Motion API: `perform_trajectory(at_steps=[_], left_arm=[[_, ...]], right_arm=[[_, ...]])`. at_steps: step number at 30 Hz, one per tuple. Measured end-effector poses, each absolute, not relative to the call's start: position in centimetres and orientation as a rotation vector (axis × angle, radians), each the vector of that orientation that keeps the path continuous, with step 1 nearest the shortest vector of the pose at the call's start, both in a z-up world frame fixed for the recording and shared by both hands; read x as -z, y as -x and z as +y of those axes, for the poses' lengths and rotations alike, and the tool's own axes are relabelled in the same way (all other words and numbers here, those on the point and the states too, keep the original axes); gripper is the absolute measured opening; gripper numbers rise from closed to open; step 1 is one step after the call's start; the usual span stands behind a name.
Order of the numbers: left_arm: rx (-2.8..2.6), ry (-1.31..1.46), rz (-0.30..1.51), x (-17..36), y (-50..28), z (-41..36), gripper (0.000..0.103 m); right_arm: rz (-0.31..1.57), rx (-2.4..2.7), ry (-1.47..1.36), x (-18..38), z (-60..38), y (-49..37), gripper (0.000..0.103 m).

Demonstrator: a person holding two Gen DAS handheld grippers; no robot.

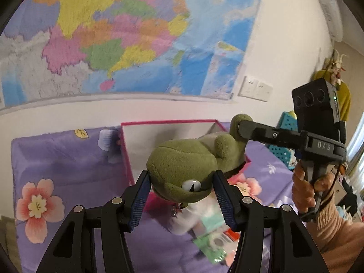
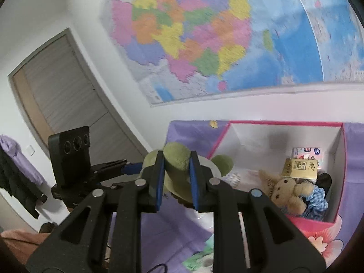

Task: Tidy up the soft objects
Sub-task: 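Carry the green plush toy into the pink box and open the left gripper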

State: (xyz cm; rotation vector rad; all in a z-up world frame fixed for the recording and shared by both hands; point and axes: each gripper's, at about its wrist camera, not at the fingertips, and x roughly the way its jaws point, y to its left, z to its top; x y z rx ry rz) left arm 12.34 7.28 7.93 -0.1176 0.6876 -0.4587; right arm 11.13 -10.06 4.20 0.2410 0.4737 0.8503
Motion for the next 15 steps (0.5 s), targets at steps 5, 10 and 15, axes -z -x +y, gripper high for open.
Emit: perform_trajectory(at_steps=[5,10,15], left_arm=[[0.447,0.127,0.750,-5.9,-15.6,6.9,0.056],[0.419,0.129,0.798,-4.2,-17.9,6.5,0.056],[0.373,0.136,0.841,-2.7,-19.3,6.6,0.056]], right_arm=[[0.533,-0.801,-0.288,-2.3,-10.6,-14.7,0.023],[0.587,-0.749,-0.320,-0.3,-11.1,-17.5,0.023],[0.631,-0.699,-0.285,1.2,-10.4,-19.0,0.026]])
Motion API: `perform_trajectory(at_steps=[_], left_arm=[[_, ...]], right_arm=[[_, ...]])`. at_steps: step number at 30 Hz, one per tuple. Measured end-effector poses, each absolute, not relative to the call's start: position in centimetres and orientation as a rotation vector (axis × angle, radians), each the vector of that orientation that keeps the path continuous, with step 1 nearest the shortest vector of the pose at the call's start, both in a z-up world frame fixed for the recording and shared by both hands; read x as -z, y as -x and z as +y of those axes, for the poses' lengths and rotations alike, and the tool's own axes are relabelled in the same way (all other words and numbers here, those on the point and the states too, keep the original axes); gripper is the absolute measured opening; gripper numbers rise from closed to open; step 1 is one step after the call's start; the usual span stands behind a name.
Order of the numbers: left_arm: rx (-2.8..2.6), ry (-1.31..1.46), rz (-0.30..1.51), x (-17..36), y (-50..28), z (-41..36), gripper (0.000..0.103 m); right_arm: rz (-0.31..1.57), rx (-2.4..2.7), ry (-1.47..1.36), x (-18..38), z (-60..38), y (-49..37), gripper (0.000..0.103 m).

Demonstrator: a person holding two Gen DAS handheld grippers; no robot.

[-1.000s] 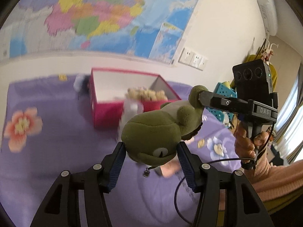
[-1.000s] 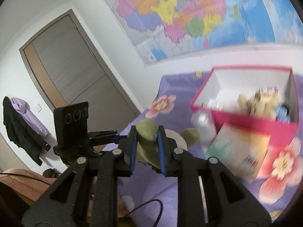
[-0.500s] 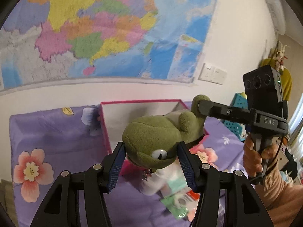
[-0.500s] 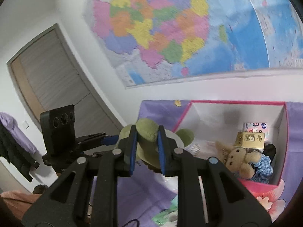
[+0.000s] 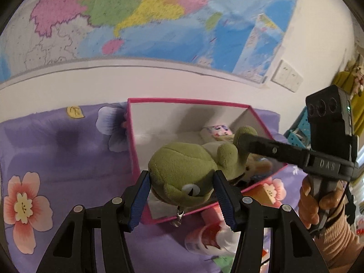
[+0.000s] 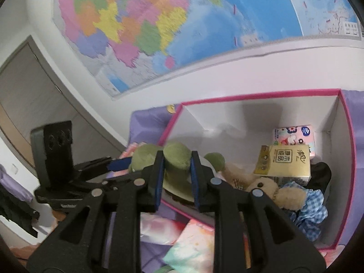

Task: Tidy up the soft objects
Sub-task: 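Carry the green plush toy into the pink box and open the left gripper, then return the left gripper to the pile and grasp the green medical-tape bag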

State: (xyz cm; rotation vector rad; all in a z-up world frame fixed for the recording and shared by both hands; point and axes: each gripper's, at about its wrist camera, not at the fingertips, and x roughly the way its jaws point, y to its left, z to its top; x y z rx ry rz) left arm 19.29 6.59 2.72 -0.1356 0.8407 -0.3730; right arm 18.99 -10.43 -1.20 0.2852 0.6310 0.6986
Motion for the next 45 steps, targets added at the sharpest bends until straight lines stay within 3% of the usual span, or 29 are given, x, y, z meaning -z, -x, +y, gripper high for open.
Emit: perform_trajectory(at_steps=[5,24,32,45], left_arm=[[0.323,0.138,0.828,-2.9,-19.6,6.9,0.057],[0.301,0.158,0.650,-5.6,-9.5,7.0,0.058],[0.353,0.167,0.701,-3.4,-6.5,4.8,0.058],[0.410,0.217,0.833,1.2,-5.5,1.7,0.058]], right_arm=[[0.684,-0.622,-0.199,2.6,-9.3,-19.5,0.033],[0.581,-0.698,-0.205,0.4,-13.4,-10.8,0.034],[0.595,-0.741,-0.215,1.6,-14.3,-6.9,0.035],[0.747,-0.706,-0.308,8.4,-16.2,-4.7,0.036]])
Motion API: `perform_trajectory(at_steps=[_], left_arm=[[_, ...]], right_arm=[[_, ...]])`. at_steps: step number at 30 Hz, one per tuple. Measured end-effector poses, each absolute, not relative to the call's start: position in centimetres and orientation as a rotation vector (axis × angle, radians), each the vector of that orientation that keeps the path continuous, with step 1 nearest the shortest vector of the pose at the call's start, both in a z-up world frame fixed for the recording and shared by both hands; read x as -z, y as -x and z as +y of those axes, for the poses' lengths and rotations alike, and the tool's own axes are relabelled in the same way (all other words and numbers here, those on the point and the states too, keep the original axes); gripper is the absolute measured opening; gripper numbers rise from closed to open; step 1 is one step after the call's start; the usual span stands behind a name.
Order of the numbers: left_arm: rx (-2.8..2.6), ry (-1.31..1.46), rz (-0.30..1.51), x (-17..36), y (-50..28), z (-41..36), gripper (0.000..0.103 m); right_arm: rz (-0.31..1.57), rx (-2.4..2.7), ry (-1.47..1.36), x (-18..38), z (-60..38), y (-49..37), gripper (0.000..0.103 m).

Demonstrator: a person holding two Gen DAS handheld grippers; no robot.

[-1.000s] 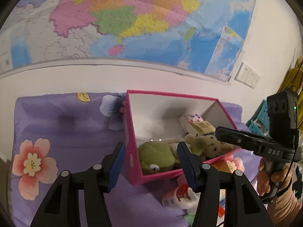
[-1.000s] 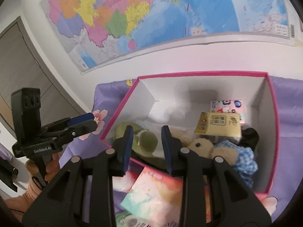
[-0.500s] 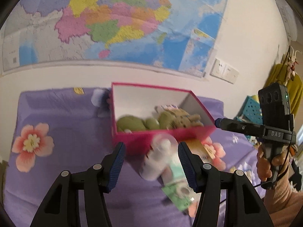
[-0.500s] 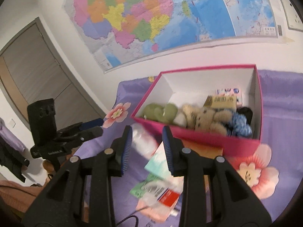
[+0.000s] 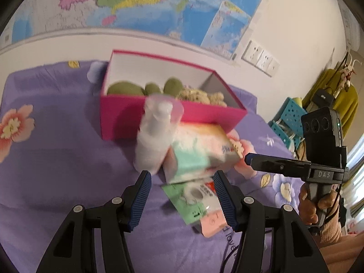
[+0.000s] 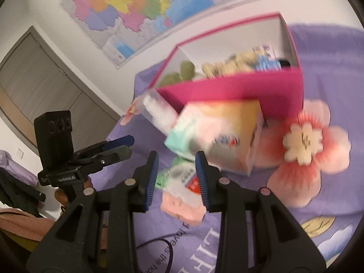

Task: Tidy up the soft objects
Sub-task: 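Return the left gripper to the pile and grasp the green medical-tape bag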

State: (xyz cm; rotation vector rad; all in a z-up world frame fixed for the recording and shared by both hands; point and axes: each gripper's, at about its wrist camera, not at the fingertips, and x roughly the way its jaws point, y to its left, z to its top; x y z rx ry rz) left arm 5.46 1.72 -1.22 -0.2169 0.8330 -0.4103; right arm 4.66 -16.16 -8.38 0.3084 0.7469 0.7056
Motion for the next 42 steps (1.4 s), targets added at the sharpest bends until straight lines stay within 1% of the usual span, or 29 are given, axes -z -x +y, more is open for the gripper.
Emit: perform_trajectory(at_steps=[6,8,9,25,31,34,36,38,41,42], left_arm=[[0.413,0.204,0.911,3.4,-5.5,0.6,0.058],[0.420,0.204,0.935,4.2,-5.6,0.4,0.058],[0.424,0.207,0.944,4.4,-5.6,0.3,0.058],[0.464,0.195,0.985,5.8,-6.1,-1.7,0.058],[0.477,0.201,0.992,6.1,-6.5,-2.0,0.056],[0.486,0.208,0.993,6.2,-6.5,-2.0,0.052],[0.491,0.211,0.993,6.3,-6.5,-2.0,0.050],[0.488,0.210,0.996,6.4,-6.5,-2.0,0.050],[0.497,0.225,1.003,6.6,-6.6,-1.8,0.050],[0.500,0.231,1.006,6.6,-6.7,-1.7,0.050]], right_arm=[[0.807,-0.676,-0.343,10.8,-16.6,-4.5,0.037],[0.829,-0.663,-0.344,11.5,-16.6,-4.6,0.042],[0.838,-0.661,-0.348,11.8,-16.6,-4.6,0.042],[0.896,-0.662,-0.393,14.2,-15.9,-5.7,0.043],[0.909,-0.673,-0.405,14.6,-15.2,-6.1,0.043],[0.911,-0.681,-0.407,14.6,-15.1,-6.3,0.043],[0.908,-0.681,-0.403,14.6,-14.9,-6.4,0.041],[0.903,-0.670,-0.391,14.7,-15.1,-6.3,0.030],[0.896,-0.671,-0.387,14.6,-15.3,-6.3,0.023],[0.896,-0.673,-0.385,14.7,-15.4,-6.2,0.023]])
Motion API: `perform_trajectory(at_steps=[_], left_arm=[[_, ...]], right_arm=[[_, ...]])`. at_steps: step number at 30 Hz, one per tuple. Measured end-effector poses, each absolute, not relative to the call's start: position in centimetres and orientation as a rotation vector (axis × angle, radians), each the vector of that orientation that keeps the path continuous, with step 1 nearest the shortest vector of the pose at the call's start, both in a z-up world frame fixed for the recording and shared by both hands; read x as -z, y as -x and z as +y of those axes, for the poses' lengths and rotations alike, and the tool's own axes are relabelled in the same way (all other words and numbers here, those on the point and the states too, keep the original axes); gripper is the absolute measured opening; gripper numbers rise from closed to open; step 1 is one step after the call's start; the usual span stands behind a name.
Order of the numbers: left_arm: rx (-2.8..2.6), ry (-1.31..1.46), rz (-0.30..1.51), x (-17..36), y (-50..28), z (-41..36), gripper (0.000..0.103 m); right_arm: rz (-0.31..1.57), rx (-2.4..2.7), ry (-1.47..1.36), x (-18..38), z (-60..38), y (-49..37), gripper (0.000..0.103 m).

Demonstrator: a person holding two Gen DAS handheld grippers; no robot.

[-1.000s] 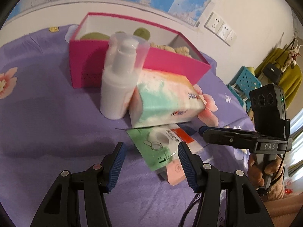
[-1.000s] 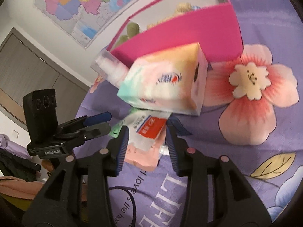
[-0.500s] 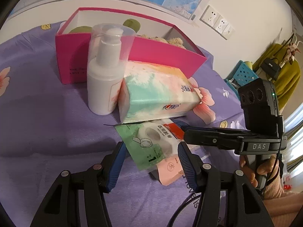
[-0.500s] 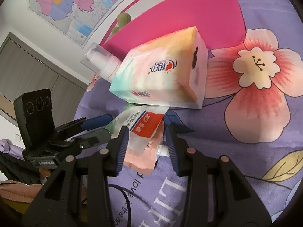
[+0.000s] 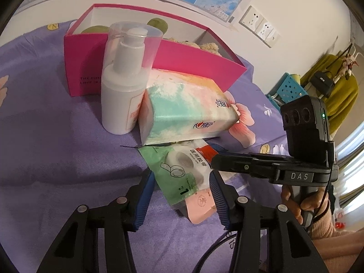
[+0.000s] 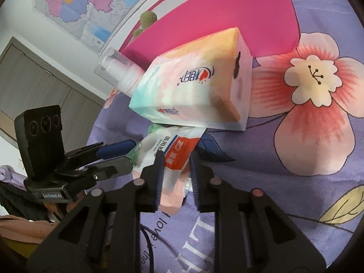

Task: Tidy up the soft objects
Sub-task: 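Return the left gripper to the pile and grasp the green medical-tape bag, then lift the medical-tape bag into the pink box and release it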

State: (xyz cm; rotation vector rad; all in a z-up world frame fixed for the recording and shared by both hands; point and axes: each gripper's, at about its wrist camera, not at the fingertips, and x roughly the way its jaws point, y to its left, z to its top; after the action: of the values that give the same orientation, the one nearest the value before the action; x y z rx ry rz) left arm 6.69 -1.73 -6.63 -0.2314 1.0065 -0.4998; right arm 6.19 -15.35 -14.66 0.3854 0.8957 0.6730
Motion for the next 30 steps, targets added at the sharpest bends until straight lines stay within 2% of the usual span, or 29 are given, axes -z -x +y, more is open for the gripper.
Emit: perform_trajectory(at_steps=[1,2,11,14,19,30], left_arm=[[0.501,0.234,1.009,6.7,-6.6,-1.6,0.050],[0.501,0.235,1.009,6.7,-6.5,-1.6,0.050],[0.538,0.244,1.005,6.5,-5.9,-1.7,0.050],[0.546,0.236,0.998,6.3,-5.6,-1.8,0.047],[0.561,0.213,0.975,5.3,-4.8,-1.9,0.042],[0.599,0.146,0.845,-0.2,-4.7,-2.6,0.042]], right_arm=[[0.896,-0.678,-0.389,14.7,-15.4,-6.1,0.022],[0.895,-0.677,-0.388,14.8,-15.5,-6.1,0.016],[0.866,-0.675,-0.373,14.4,-15.5,-5.0,0.014],[0.848,-0.689,-0.357,13.9,-15.3,-4.4,0.007],[0.816,-0.703,-0.339,12.8,-15.6,-3.5,0.007],[0.678,-0.738,-0.303,7.6,-16.5,-2.1,0.007]])
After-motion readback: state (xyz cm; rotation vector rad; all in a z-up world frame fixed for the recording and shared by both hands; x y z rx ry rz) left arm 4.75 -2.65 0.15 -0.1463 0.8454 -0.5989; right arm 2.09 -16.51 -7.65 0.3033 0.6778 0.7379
